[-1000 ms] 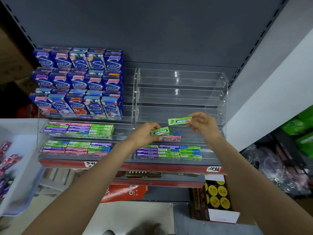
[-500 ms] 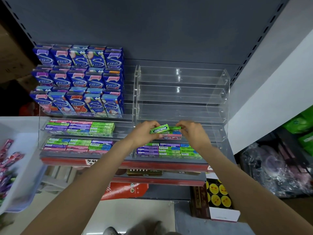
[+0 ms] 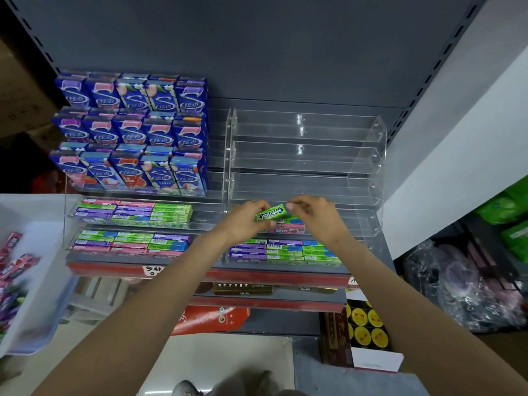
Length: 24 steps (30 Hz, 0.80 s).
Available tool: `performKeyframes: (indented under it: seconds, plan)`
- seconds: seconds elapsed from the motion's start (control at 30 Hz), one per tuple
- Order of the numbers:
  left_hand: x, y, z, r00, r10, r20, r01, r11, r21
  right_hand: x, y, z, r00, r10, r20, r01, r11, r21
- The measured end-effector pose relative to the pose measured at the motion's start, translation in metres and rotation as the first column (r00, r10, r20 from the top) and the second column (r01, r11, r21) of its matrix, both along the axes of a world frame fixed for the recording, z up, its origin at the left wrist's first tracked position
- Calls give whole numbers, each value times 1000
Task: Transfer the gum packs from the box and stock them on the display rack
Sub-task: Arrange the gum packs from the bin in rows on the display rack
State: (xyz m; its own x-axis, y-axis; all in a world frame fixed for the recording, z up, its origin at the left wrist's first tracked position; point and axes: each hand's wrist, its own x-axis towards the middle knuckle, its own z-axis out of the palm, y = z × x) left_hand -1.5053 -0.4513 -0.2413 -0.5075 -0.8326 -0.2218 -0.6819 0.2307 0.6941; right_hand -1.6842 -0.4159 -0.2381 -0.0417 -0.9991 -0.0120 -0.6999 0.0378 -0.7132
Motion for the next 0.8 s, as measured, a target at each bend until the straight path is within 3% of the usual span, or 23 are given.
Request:
performKeyframes:
  seconds: [0.1, 0.23, 0.43, 0.63, 0.8]
  plan:
    - [-1, -1, 0, 999, -15, 28, 16, 1000, -22, 12, -3, 1, 977, -9, 214, -16, 993, 115]
    - [-2, -1, 0, 998, -24, 57, 26, 999, -27, -12, -2, 3, 935, -103, 340, 74, 992, 98]
    - [-2, -1, 2, 995, -45, 91, 50, 997, -51, -44, 5, -3, 959, -244, 144, 252, 967, -39]
    - [-3, -1, 2, 985, -79, 152, 95, 990, -100, -20, 10, -25, 975, -185, -122, 169, 977, -129]
    - [-1, 1, -2, 974, -101, 205, 140, 973, -185, -13, 17, -30, 982, -117, -148, 110, 992, -54]
